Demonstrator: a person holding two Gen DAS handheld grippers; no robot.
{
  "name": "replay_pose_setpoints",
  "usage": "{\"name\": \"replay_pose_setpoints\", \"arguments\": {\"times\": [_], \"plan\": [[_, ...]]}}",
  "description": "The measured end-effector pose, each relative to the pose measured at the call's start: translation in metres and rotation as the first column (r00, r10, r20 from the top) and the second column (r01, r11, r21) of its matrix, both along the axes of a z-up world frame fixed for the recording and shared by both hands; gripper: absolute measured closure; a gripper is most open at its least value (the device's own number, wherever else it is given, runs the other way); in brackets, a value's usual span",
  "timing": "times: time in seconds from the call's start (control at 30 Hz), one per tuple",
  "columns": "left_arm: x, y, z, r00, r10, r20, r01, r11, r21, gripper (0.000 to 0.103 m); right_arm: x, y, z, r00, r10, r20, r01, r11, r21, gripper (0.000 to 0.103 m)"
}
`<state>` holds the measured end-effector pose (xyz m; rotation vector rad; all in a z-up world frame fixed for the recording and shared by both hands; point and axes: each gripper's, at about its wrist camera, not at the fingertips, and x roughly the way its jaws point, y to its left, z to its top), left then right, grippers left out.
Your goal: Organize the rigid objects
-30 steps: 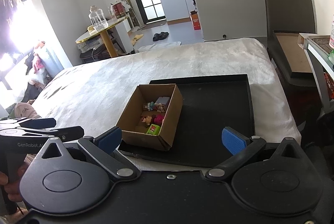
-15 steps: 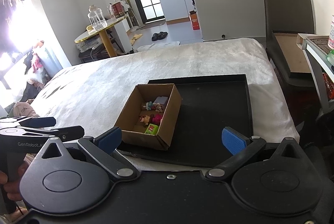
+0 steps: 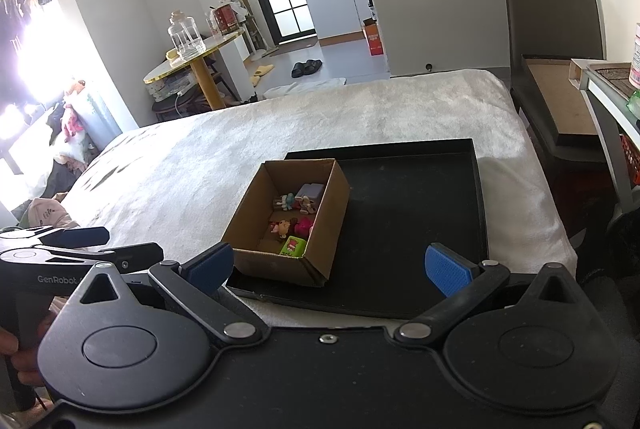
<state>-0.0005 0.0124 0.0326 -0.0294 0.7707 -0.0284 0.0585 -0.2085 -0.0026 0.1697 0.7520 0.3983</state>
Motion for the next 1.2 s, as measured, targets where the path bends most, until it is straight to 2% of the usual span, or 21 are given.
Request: {"name": "replay_pose_setpoints", "arguments": {"times": [1.2], "plan": [[-0.0020, 0.0033, 0.0004, 1.000, -0.001, 0.003, 0.001, 1.000, -0.013, 0.001, 0.0008, 0.0023, -0.0057, 1.000, -0.009, -0.017, 0.009, 1.000, -0.007, 0.000]]}}
